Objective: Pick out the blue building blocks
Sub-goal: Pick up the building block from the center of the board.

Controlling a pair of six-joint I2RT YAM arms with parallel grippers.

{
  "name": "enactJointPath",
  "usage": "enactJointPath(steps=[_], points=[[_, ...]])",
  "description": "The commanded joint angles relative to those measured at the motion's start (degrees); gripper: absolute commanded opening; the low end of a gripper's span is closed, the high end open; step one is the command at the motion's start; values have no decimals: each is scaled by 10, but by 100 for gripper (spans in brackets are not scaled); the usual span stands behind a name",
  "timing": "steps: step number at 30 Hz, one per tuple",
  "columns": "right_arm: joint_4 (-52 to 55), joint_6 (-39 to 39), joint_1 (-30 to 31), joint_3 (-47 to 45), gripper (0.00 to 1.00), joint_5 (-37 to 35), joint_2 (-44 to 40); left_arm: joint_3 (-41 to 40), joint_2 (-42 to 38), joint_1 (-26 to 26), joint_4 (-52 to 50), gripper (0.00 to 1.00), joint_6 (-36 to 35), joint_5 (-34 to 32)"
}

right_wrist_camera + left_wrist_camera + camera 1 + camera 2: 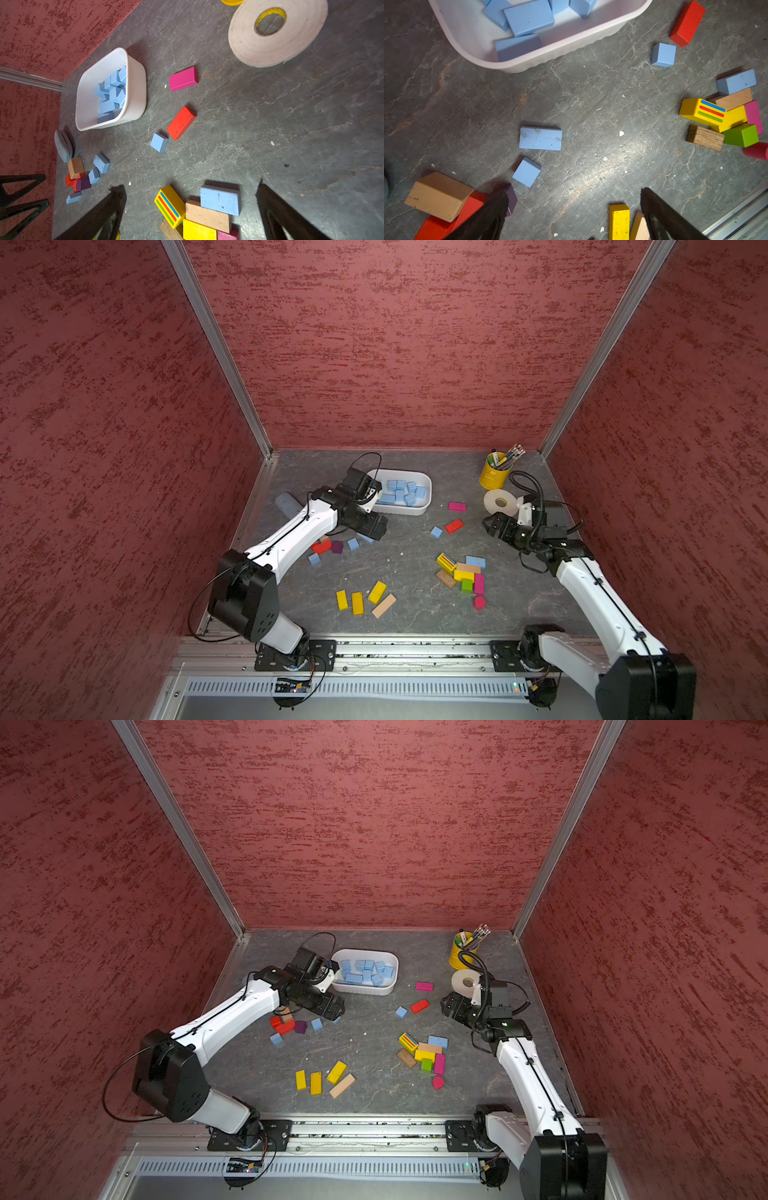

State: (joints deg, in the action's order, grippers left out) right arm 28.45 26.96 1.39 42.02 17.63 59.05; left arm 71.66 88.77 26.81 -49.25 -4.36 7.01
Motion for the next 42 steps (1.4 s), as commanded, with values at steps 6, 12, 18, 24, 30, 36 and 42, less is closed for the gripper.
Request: enactJointPath(steps=[6,12,18,24,30,36,42], points=[[-11,-6,-2,-7,99,5,-7,42,66,5,-19,100,-29,-36],[-8,-9,-2,-9,99,3,-8,53,106,6,-17,100,-43,-50],[-9,-9,-2,-8,99,4,-6,49,136,5,0,100,-52,-54],[-7,-9,-2,-8,99,3,-5,50,167,1,16,100,-52,-56],[-4,-9,-2,-9,99,3,-7,50,193,-7,32,100,-53,-55],[-1,-9,-2,-8,99,2,-9,50,206,-15,40,100,-56,-56],[1,-10,-2,-9,99,3,-9,49,217,-24,40,95,-55,-54]])
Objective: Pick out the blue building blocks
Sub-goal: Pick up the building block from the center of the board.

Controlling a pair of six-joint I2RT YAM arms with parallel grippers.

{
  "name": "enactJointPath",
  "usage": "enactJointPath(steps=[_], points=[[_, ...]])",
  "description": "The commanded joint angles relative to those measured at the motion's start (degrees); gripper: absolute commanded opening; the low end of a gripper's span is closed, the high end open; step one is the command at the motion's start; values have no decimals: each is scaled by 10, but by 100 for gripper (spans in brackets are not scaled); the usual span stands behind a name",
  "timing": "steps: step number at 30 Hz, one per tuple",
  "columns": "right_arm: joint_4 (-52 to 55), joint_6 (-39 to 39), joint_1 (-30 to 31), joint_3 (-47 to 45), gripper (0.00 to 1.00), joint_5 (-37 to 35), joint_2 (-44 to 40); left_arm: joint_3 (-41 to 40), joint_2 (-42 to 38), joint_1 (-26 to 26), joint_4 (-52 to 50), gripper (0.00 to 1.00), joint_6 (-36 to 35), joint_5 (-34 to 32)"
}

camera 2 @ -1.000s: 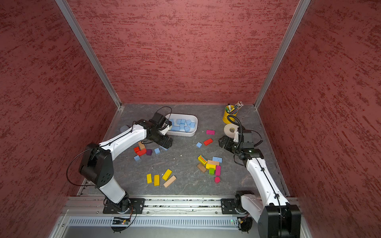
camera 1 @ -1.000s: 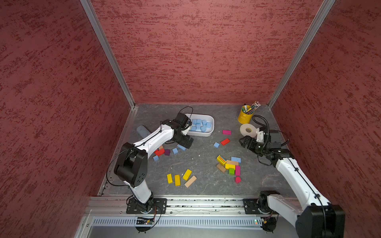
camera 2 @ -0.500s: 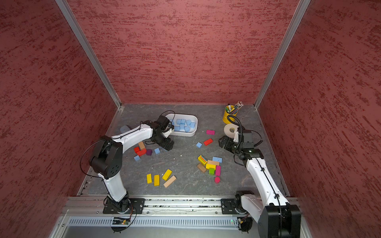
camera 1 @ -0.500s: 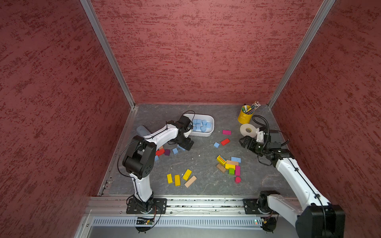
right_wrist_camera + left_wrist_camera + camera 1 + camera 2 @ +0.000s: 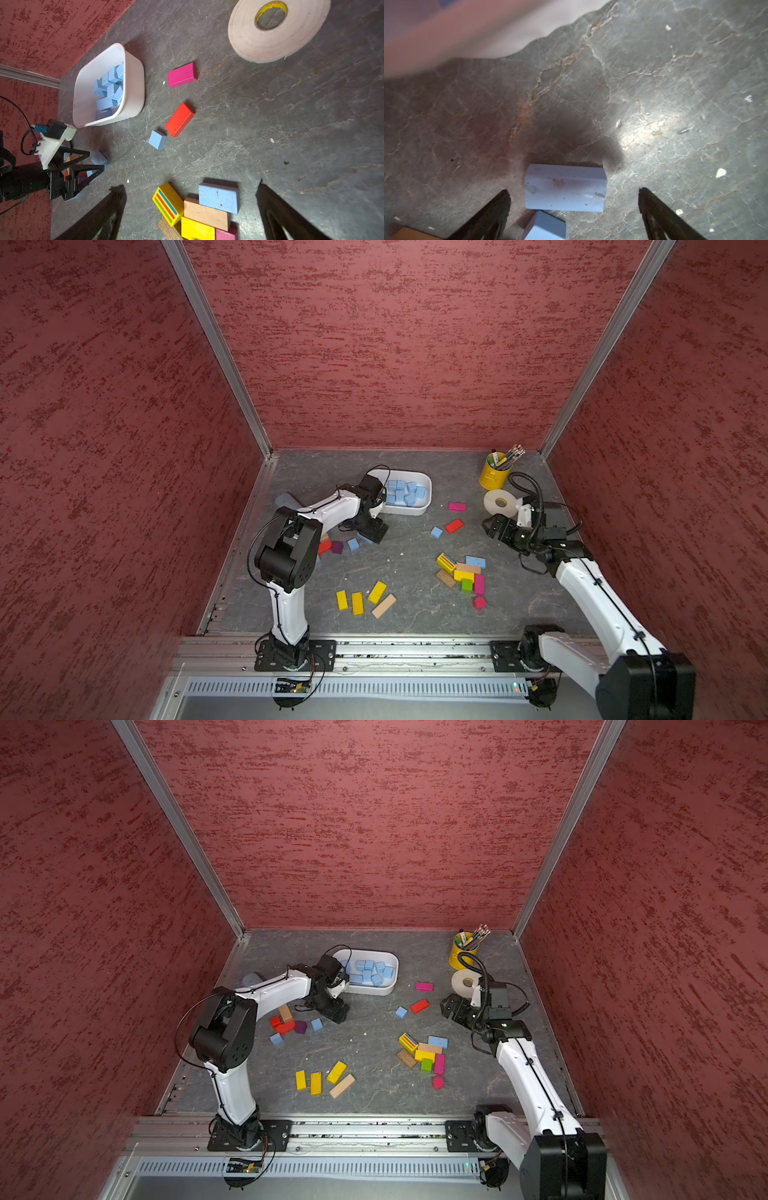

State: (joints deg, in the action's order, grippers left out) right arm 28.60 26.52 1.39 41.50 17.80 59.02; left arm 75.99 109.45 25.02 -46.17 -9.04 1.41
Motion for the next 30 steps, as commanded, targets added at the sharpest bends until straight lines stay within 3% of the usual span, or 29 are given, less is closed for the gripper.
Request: enactJointPath(steps=[1,19,26,30], points=[[0,-6,-2,-3,99,1,-9,6,11,-8,10,92,-8,3],[1,-6,-2,-4,99,2,-9,5,29,-19,0,70,1,19],[0,-7,-2,-4,99,2,-9,4,29,-21,-3,58,10,21],[0,-7,-2,-4,99,3,-9,3,24,-23,-4,44,18,21]])
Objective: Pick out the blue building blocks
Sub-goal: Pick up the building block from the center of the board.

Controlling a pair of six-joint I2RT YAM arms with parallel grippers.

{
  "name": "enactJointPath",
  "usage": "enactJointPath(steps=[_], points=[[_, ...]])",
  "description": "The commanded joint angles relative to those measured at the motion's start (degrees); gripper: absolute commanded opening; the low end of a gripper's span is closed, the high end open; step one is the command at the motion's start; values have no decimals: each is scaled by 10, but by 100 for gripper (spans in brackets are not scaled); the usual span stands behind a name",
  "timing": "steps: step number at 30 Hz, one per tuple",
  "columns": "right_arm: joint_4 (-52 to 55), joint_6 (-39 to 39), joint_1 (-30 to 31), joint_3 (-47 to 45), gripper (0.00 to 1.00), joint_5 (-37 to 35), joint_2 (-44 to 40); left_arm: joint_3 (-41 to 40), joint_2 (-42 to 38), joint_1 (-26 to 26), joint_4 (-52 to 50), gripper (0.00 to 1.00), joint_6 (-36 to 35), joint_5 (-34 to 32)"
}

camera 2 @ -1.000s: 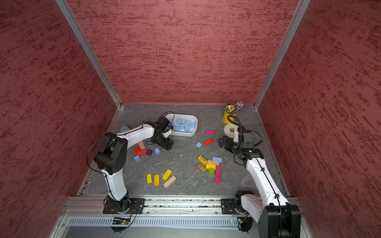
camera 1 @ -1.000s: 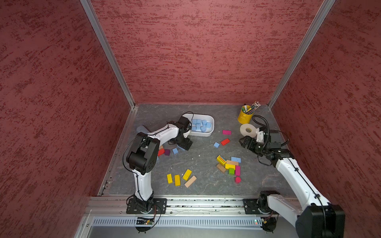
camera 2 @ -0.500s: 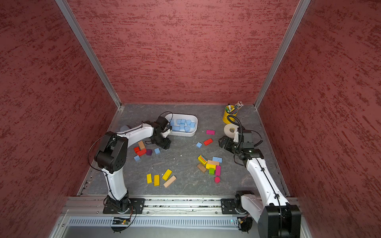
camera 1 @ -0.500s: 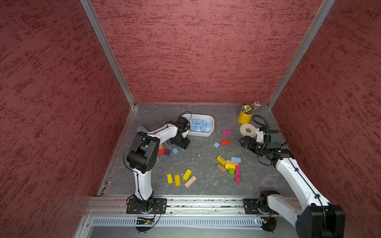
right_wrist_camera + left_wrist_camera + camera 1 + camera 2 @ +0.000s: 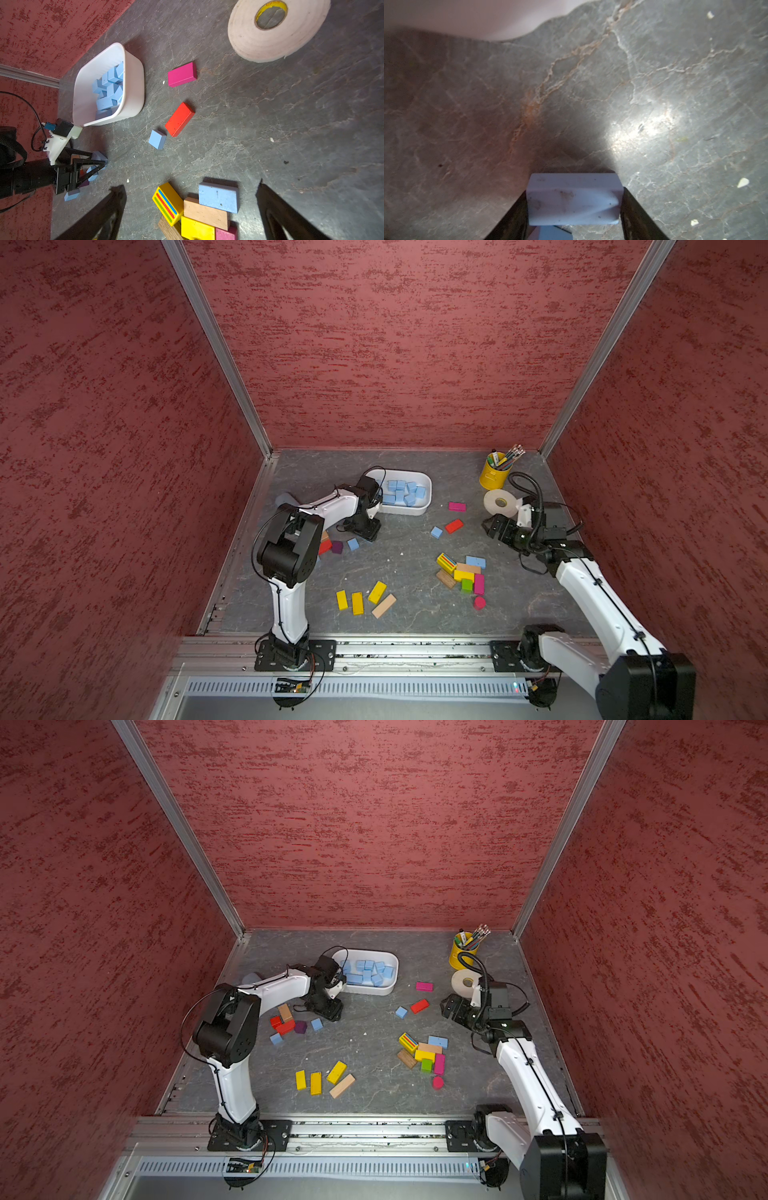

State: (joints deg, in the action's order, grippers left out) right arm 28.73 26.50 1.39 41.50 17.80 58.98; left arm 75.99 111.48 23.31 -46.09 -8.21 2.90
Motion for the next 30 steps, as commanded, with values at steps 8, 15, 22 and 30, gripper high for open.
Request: enactJointPath(steps=[8,15,22,30], points=[[-3,-8,-2,-4,99,5,-8,0,-61,-13,3,37,42,13],[-6,-8,-2,-1,99,10,-9,17,-136,-15,9,36,76,42],[-29,-12,-2,-3,99,60,-28,56,-163,-15,15,36,109,64],[-61,-9,4,-6,99,115,-59,119,-118,-15,13,36,128,71]])
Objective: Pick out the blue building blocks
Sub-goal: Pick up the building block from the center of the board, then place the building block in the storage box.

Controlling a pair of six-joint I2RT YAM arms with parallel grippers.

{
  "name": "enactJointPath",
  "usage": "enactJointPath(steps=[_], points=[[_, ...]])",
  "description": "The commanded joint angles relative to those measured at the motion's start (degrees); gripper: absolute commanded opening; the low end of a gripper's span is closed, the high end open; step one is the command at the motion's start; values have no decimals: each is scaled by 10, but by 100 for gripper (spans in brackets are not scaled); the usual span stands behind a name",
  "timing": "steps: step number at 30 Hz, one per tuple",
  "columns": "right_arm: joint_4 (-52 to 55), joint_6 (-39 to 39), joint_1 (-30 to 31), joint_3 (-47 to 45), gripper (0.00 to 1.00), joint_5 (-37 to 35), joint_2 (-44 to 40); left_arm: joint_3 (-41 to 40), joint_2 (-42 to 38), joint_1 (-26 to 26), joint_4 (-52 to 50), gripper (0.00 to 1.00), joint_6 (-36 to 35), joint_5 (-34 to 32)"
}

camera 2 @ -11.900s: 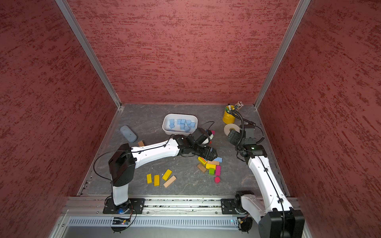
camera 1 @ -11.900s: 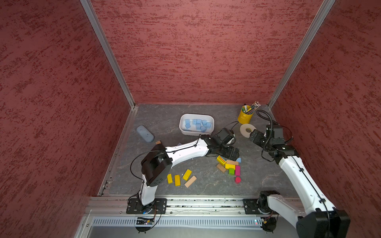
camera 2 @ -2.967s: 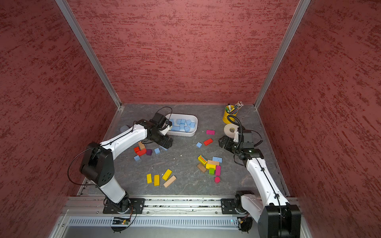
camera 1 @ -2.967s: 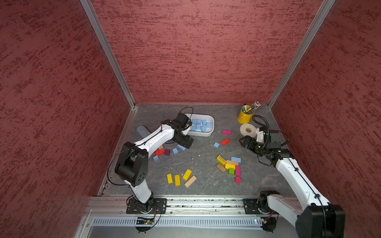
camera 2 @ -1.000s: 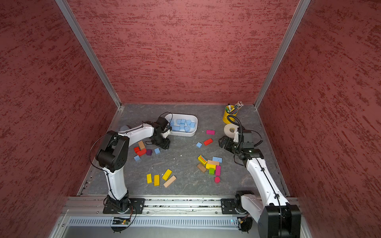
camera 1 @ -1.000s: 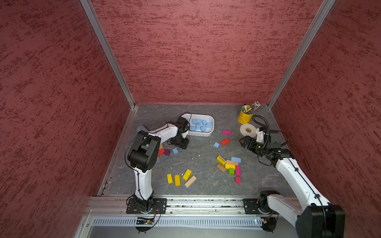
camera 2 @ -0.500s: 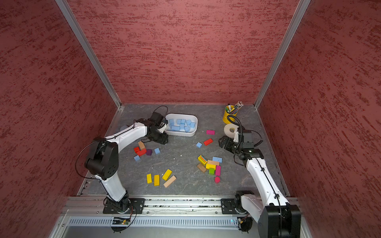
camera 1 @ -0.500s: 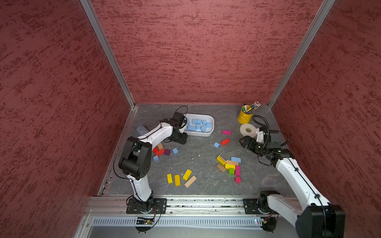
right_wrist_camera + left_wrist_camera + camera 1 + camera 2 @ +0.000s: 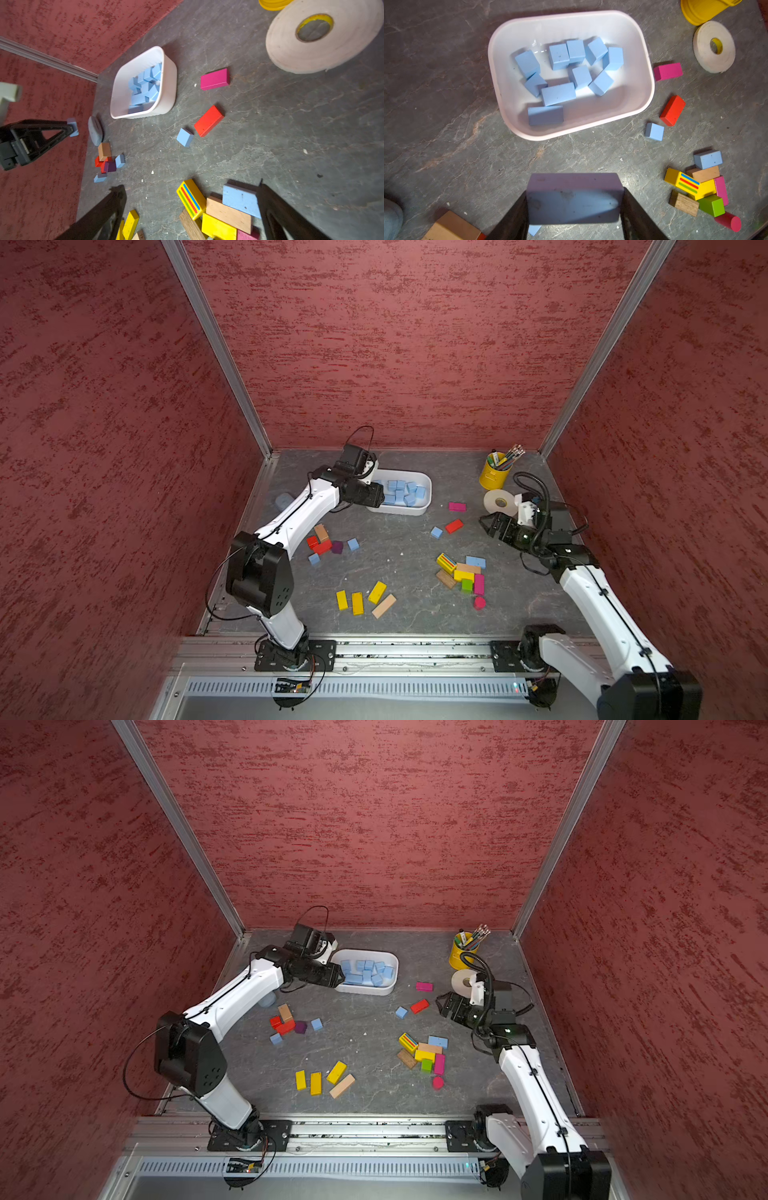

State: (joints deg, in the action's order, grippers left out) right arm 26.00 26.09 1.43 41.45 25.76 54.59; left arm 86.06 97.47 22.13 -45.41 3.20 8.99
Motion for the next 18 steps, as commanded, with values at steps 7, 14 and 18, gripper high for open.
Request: enactJointPath(steps=[7,14,18], points=[[-64,-9,28,-6,99,57,-58,76,91,-2,-4,36,18,17],[-84,-17,71,0,99,46,-85,117,144,-1,-16,36,19,14],[-93,-21,97,5,99,29,-97,127,166,-1,-19,36,24,13]])
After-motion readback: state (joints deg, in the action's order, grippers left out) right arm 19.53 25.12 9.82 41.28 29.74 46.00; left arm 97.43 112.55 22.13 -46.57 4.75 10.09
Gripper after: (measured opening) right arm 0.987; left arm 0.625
